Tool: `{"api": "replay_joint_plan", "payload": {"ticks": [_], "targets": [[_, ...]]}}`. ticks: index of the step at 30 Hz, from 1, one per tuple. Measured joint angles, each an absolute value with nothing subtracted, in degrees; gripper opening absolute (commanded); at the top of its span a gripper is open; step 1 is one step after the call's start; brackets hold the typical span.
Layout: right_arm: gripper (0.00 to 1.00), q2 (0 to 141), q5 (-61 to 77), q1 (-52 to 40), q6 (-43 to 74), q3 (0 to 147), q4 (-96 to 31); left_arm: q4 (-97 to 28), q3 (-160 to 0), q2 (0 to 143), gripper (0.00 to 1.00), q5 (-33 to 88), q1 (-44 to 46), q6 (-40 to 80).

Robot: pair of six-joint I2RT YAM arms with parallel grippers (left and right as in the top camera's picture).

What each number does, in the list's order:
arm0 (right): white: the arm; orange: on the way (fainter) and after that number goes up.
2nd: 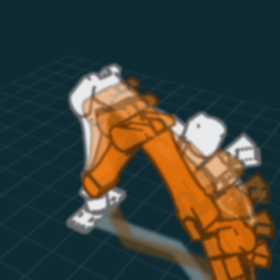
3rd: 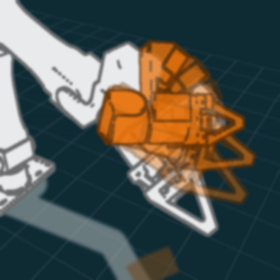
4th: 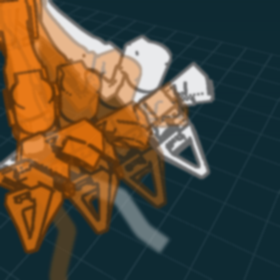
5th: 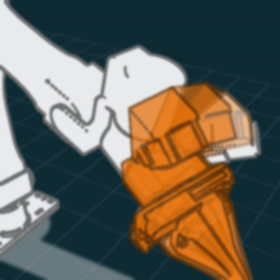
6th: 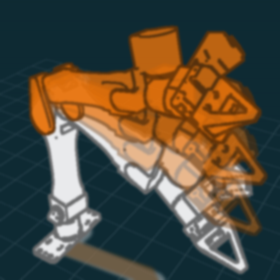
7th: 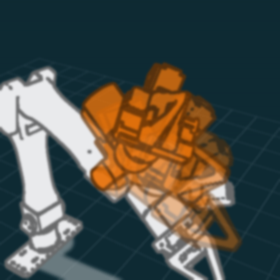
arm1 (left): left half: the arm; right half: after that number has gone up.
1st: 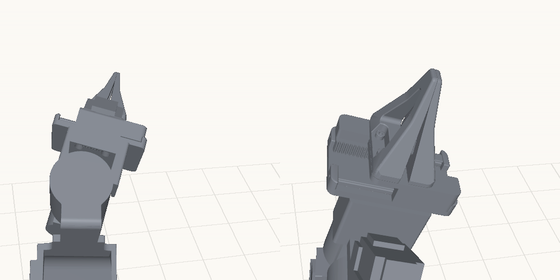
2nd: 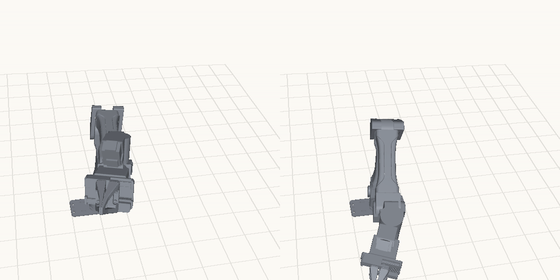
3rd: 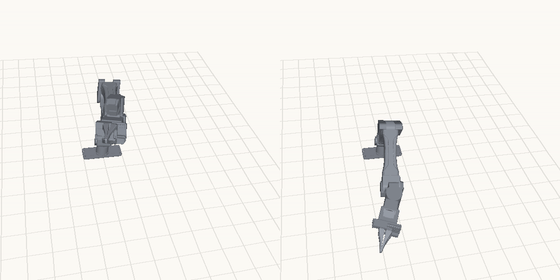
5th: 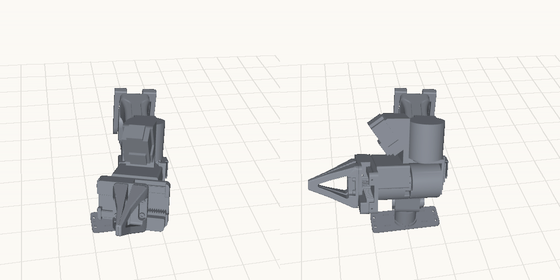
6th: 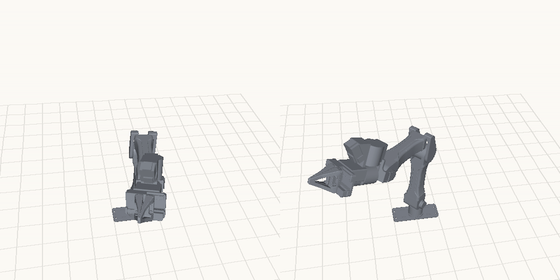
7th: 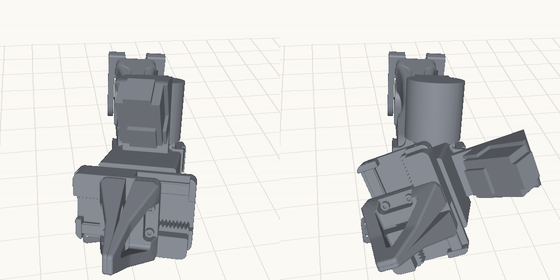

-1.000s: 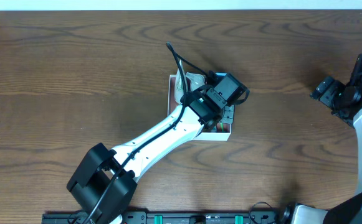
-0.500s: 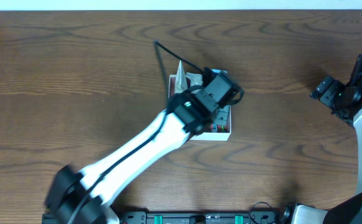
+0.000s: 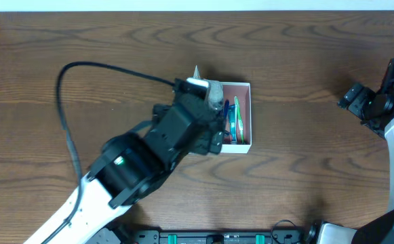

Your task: Pack container

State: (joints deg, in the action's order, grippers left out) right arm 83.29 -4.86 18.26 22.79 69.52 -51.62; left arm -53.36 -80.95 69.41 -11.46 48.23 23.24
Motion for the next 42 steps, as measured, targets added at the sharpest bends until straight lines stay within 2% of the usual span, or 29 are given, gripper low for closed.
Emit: {"api": "replay_joint_plan", "payload": {"ticks": [19, 25, 30, 36, 42], "targets": [[0.99, 83.3, -4.9, 18.3, 22.8, 69.5, -51.6, -70.2, -80.9, 66.7, 0.98, -12.0, 48.2, 22.7], [0.99, 83.3, -4.9, 18.3, 22.8, 69.5, -51.6, -70.1, -80.9, 66.6, 0.98, -12.4, 48.2, 22.7], [0.99, 83.3, -4.8, 18.3, 22.8, 69.5, -51.6, -65.3, -79.9, 64.1, 0.98, -14.1, 45.2, 22.7], [0.99, 83.3, -4.8, 18.3, 22.8, 69.5, -51.6, -53.6, -71.8, 55.4, 0.98, -12.8, 32.6, 21.5], [0.99, 83.3, -4.8, 18.3, 22.8, 69.5, -51.6, -35.2, -56.2, 44.1, 0.98, -6.5, 21.3, 15.3]]}}
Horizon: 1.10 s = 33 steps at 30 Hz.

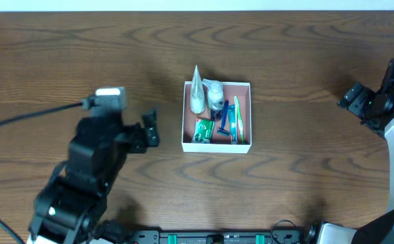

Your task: Pack container

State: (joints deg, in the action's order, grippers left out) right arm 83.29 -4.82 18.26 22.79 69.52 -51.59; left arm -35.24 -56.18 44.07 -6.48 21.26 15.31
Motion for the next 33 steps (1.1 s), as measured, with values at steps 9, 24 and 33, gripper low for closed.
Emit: {"api": "replay_joint_plan", "payload": {"ticks": [9, 24, 33], "targets": [[0.99, 83.3, -4.9, 18.3, 22.8, 69.5, -51.6, -11.7, -30.2, 27.6, 0.98, 1.1, 11.7, 11.8], [0.99, 83.3, -4.8, 18.3, 22.8, 69.5, -51.6, -3.2, -9.1, 8.4, 0.98, 7.6, 1.8, 11.7], [0.99, 83.3, -4.9, 18.3, 22.8, 69.5, -51.6, -2.6, -5.5, 1.7, 0.98, 7.6, -0.9, 11.7]]}}
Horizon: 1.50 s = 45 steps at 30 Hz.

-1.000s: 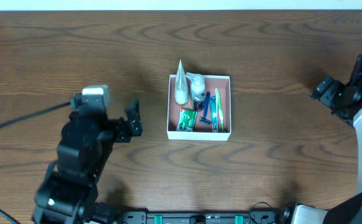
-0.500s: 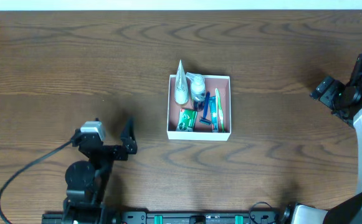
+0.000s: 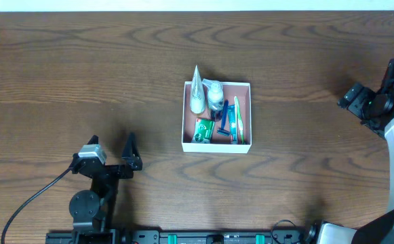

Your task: Pack container

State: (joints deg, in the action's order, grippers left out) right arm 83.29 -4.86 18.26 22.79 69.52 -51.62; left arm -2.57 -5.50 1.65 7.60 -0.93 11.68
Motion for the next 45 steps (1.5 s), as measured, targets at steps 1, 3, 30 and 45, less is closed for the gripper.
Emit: {"api": "replay_joint_plan", "payload": {"ticks": [1, 3, 30, 45], "targets": [[0.99, 83.3, -4.9, 18.3, 22.8, 69.5, -51.6, -2.6, -5.2, 1.3, 0.98, 7.6, -1.0, 11.7], [0.99, 83.3, -4.9, 18.3, 22.8, 69.5, -51.6, -2.5, -4.7, 0.8, 0.98, 7.6, -1.0, 11.7], [0.99, 83.3, -4.8, 18.3, 22.8, 69.5, -51.6, -2.1, -1.7, 0.6, 0.98, 7.6, -1.0, 10.5], [0.99, 83.3, -4.9, 18.3, 22.8, 69.5, -51.6, -2.1, -1.7, 0.6, 0.98, 7.6, -1.0, 10.5]]}}
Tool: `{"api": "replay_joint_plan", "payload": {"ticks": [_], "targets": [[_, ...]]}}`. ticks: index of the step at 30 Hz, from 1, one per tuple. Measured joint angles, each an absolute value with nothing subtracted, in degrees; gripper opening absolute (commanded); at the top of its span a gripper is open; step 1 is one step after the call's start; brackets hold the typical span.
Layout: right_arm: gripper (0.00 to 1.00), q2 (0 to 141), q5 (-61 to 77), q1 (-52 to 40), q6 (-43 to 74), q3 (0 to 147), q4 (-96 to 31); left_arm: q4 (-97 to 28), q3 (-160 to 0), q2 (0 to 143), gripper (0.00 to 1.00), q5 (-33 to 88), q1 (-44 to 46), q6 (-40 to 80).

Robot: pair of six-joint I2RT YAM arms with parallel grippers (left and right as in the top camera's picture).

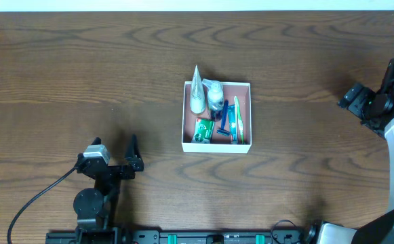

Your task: Pack container

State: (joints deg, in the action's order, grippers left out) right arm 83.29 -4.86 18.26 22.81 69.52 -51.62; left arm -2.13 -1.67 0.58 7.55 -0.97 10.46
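Observation:
In the overhead view a white box with a pink floor (245,87) sits at the table's middle. Inside lie a clear cone-shaped tube (196,91), a small clear bottle (215,95), a green packet (203,131), a blue razor (223,122) and a green and blue toothbrush (234,118). My left gripper (114,148) is folded back near the front left edge, far from the box, its fingers spread with nothing between them. My right gripper (352,97) rests at the right edge, away from the box; its jaws are too dark to read.
A black cable (37,198) runs from the left arm toward the front left corner. The dark wood table (305,47) spreads around the box. The right arm's white link stands along the right edge.
The left arm has settled slightly lower and nearer the front edge. The box, its contents and the right arm are unchanged.
At first my left arm reached over the box, covering its left half. Then it was clear of the box at the left, with the tube, bottle and packet showing inside. After that it was folded back near the front left edge, where it still is.

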Motion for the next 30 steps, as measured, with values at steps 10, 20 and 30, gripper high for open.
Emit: {"api": "replay_joint_plan", "payload": {"ticks": [10, 20, 30], "targets": [[0.99, 83.3, -4.9, 18.3, 22.8, 69.5, -51.6, -2.1, -1.7, 0.6, 0.98, 7.6, -1.0, 10.4], [0.99, 79.5, -4.9, 17.1, 22.8, 69.5, -51.6, -2.1, -1.7, 0.6, 0.98, 7.6, -1.0, 10.4], [0.99, 62.8, -5.4, 0.2, 22.7, 69.6, -51.6, -2.1, -1.7, 0.6, 0.98, 7.6, -1.0, 10.4]]}}
